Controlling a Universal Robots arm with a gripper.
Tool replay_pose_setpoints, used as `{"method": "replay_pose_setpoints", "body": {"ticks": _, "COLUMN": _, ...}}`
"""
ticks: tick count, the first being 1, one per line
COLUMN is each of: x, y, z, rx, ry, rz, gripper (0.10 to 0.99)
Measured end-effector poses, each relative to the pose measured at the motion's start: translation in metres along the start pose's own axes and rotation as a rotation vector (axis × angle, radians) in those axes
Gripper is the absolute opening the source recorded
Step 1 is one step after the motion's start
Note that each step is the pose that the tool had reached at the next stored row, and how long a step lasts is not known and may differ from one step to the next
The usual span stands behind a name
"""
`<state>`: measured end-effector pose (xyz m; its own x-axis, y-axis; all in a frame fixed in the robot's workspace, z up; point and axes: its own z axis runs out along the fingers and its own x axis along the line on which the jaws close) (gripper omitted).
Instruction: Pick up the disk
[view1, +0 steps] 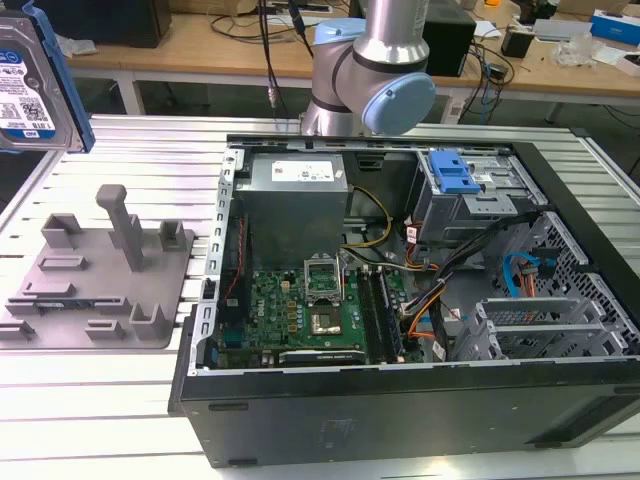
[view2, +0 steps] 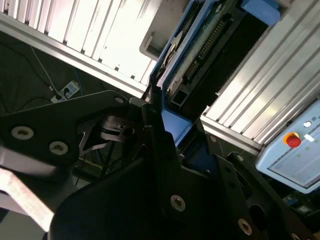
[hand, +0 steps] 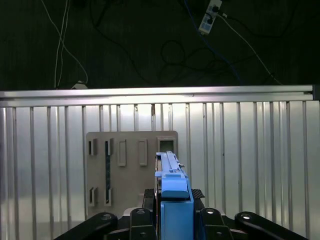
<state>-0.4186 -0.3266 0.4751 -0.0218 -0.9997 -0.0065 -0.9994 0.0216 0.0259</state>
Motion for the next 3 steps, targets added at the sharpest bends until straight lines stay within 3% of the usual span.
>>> {"method": "replay_pose_setpoints", "body": {"ticks": 3, "x": 0.0, "y": 0.0, "z": 0.0, "rx": 0.0, "ry": -0.0007, "rz": 0.0, "gripper": 0.369}}
